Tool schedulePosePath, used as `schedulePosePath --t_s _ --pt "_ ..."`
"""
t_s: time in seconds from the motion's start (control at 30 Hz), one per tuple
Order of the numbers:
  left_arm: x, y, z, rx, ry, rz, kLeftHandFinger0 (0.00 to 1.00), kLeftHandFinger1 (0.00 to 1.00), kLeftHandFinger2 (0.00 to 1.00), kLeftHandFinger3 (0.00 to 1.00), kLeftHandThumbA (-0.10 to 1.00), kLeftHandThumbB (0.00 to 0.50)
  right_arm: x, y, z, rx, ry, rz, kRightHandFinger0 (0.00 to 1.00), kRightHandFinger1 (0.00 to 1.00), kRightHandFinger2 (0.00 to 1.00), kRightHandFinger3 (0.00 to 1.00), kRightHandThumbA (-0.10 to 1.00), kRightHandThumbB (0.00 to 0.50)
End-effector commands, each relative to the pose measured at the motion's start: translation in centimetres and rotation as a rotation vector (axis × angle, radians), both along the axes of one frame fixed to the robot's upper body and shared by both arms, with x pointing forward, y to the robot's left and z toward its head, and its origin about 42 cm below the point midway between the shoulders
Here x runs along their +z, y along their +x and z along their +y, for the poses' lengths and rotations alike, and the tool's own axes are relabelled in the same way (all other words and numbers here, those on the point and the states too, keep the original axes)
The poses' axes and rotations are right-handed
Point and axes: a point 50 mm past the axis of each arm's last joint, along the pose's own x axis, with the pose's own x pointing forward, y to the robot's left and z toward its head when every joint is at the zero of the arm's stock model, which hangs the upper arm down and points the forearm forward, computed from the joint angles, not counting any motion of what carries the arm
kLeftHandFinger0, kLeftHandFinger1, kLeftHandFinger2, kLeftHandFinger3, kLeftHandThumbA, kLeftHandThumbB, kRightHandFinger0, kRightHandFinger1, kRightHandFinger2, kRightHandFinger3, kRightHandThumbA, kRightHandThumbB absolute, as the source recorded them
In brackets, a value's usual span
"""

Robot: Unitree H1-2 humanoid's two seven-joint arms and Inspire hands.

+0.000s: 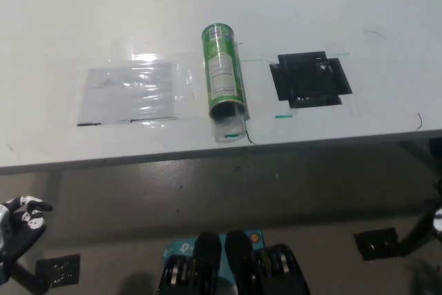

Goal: The robot uses its right hand finger to pull out the chips tray kept inside a container in the middle of the desk

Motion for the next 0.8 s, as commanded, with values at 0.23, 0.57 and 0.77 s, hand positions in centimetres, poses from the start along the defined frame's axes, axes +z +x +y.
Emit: schedulePosePath --t_s 0.23,0.57,0.77 --pt "1.2 0.2 0.1 -0.019 -0.002 -0.032 0.00 0.00 0.00 0.13 -0.10 0.075 12.4 6.9 4.6 0.227 -0.099 -0.311 0.00 0.14 0.54 0.76 0.05 0.157" --pt "1.2 0.2 0.0 -0.023 0.002 -0.041 0.00 0.00 0.00 0.12 -0.10 0.071 18.3 11.2 11.7 0.465 -0.217 -0.467 0.00 0.05 0.48 0.72 0.04 0.160" --pt "1.2 0.1 0.0 -0.023 0.007 -0.036 0.00 0.00 0.00 0.11 -0.10 0.072 17.7 12.7 15.8 0.601 -0.331 -0.437 0.00 0.00 0.29 0.75 0.04 0.158"
